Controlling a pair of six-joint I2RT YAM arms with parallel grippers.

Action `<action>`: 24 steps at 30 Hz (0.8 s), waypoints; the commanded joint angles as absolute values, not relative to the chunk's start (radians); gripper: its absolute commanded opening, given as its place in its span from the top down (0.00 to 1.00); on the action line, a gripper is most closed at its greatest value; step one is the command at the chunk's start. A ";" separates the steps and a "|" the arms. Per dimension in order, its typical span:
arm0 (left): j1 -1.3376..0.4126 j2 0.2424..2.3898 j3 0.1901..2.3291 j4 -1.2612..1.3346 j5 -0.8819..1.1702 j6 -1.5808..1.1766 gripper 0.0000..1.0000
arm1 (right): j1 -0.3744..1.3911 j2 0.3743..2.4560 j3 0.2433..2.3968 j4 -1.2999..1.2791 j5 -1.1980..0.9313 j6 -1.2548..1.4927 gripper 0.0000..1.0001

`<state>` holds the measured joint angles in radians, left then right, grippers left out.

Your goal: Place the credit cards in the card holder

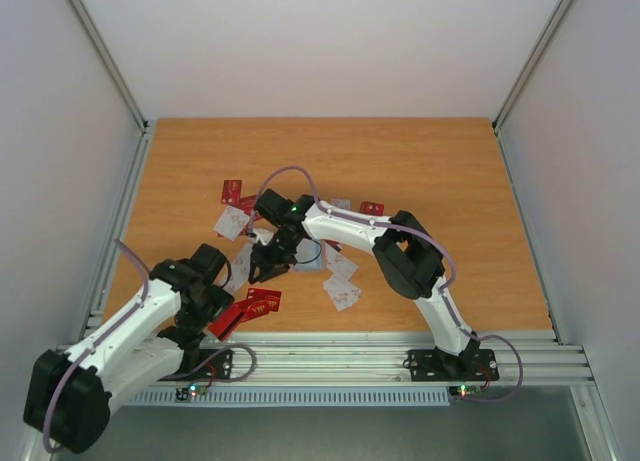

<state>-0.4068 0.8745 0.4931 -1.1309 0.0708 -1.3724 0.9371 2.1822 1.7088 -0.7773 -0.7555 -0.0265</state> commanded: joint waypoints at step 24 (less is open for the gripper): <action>-0.403 1.116 0.378 -0.991 0.208 -1.275 0.27 | 0.937 2.225 1.720 -0.699 -0.730 0.090 0.72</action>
